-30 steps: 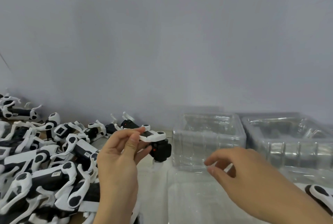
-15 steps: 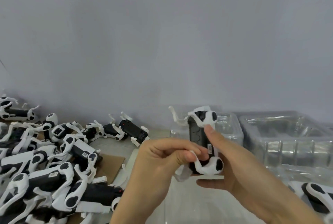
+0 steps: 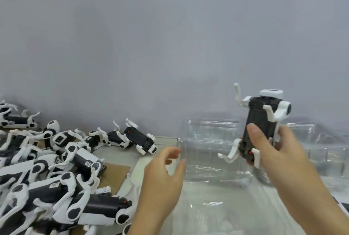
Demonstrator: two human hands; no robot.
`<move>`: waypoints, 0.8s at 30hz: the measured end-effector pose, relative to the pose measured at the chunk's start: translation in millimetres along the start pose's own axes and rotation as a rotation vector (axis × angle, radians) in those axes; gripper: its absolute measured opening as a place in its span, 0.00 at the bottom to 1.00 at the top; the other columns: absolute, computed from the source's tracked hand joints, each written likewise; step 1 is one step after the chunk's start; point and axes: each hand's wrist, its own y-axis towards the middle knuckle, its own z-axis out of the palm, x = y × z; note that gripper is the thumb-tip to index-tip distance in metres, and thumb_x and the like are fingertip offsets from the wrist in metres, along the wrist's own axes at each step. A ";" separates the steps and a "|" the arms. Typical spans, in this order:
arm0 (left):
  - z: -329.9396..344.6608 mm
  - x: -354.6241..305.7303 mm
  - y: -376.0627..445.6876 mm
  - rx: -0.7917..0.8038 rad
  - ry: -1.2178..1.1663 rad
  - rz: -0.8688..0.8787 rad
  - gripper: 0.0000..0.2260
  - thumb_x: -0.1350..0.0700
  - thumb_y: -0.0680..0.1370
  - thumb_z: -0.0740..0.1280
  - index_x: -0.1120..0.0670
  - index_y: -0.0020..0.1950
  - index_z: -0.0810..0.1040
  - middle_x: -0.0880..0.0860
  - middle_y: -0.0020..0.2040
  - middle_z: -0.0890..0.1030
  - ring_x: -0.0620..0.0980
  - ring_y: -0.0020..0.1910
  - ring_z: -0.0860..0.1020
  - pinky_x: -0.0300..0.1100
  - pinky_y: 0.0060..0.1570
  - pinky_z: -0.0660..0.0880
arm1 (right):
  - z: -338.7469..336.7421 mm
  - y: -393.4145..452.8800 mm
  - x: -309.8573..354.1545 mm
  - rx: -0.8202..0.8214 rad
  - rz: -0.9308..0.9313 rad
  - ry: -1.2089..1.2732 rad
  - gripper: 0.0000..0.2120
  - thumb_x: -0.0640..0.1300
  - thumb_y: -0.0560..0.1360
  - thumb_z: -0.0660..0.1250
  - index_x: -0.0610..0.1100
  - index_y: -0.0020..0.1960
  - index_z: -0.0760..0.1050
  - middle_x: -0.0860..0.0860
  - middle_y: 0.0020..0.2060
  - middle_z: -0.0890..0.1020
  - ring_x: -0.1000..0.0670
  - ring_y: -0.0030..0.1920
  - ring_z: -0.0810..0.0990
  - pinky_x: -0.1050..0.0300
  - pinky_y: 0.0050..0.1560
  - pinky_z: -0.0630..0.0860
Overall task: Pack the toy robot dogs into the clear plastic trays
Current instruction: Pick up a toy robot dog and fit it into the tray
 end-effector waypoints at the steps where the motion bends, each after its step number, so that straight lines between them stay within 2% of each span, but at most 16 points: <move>1: 4.1 5.7 -0.2 0.053 0.061 -0.040 0.07 0.53 0.79 0.69 0.45 0.57 0.77 0.38 0.53 0.79 0.38 0.56 0.76 0.36 0.56 0.72 | -5.6 1.2 1.8 -0.020 -0.009 -0.032 0.18 0.66 0.68 0.66 0.54 0.48 0.75 0.54 0.37 0.83 0.53 0.40 0.83 0.54 0.39 0.72; 3: 12.1 16.0 -0.3 0.140 0.101 -0.095 0.09 0.53 0.80 0.68 0.45 0.59 0.74 0.38 0.55 0.76 0.39 0.57 0.75 0.32 0.55 0.69 | -16.1 3.2 5.7 -0.010 -0.032 -0.090 0.12 0.62 0.72 0.68 0.55 0.48 0.75 0.55 0.38 0.84 0.55 0.40 0.83 0.55 0.39 0.71; 5: 17.9 21.5 -0.2 0.177 0.064 -0.114 0.05 0.55 0.80 0.68 0.46 0.55 0.76 0.40 0.52 0.79 0.36 0.55 0.77 0.25 0.50 0.69 | -23.8 4.2 10.2 0.035 -0.080 -0.191 0.05 0.57 0.73 0.69 0.60 0.48 0.76 0.58 0.38 0.85 0.57 0.37 0.83 0.55 0.39 0.72; 7: 18.9 25.4 0.9 0.215 0.013 -0.120 0.05 0.57 0.80 0.68 0.46 0.49 0.80 0.41 0.48 0.83 0.33 0.51 0.79 0.24 0.48 0.70 | -29.2 3.3 13.0 0.090 -0.127 -0.314 0.07 0.55 0.72 0.69 0.65 0.47 0.76 0.60 0.36 0.84 0.56 0.35 0.83 0.52 0.40 0.76; 9: 17.5 30.5 2.5 0.267 -0.031 -0.118 0.08 0.59 0.79 0.69 0.46 0.46 0.83 0.42 0.46 0.86 0.35 0.50 0.81 0.30 0.53 0.74 | -32.7 1.1 15.9 0.142 -0.158 -0.435 0.09 0.54 0.70 0.70 0.64 0.48 0.76 0.58 0.35 0.84 0.52 0.36 0.83 0.48 0.44 0.79; 12: 15.0 34.8 2.7 0.298 -0.072 -0.101 0.10 0.61 0.78 0.70 0.46 0.44 0.85 0.43 0.45 0.86 0.40 0.52 0.83 0.42 0.60 0.77 | -34.7 -1.5 18.3 0.228 -0.181 -0.575 0.11 0.51 0.69 0.73 0.65 0.48 0.76 0.60 0.36 0.82 0.52 0.36 0.81 0.51 0.39 0.76; 15: 15.8 37.7 2.2 0.298 -0.132 -0.137 0.11 0.61 0.79 0.69 0.46 0.43 0.86 0.44 0.45 0.87 0.41 0.50 0.83 0.38 0.56 0.76 | -31.7 -2.8 18.8 0.325 -0.204 -0.660 0.16 0.51 0.69 0.75 0.69 0.48 0.74 0.66 0.40 0.80 0.58 0.39 0.79 0.55 0.37 0.73; 18: 18.3 35.1 0.3 0.297 -0.167 -0.218 0.14 0.58 0.83 0.62 0.47 0.46 0.86 0.43 0.45 0.87 0.40 0.48 0.83 0.33 0.48 0.73 | -27.6 -4.3 16.2 0.428 -0.196 -0.710 0.18 0.49 0.70 0.76 0.69 0.50 0.73 0.71 0.43 0.78 0.65 0.44 0.77 0.61 0.40 0.71; 21: 20.4 34.2 -0.9 0.261 -0.200 -0.301 0.17 0.58 0.85 0.58 0.49 0.46 0.85 0.44 0.44 0.87 0.42 0.48 0.83 0.38 0.50 0.72 | -20.7 -5.8 11.0 0.495 -0.174 -0.780 0.15 0.50 0.70 0.77 0.66 0.48 0.75 0.67 0.42 0.79 0.65 0.43 0.76 0.63 0.40 0.72; 24: 20.5 34.9 -1.1 0.269 -0.230 -0.341 0.16 0.59 0.84 0.58 0.54 0.46 0.85 0.47 0.44 0.87 0.44 0.48 0.83 0.40 0.52 0.72 | -9.6 -6.9 3.5 0.529 -0.160 -0.799 0.11 0.50 0.70 0.76 0.62 0.46 0.77 0.63 0.41 0.80 0.64 0.42 0.77 0.65 0.40 0.71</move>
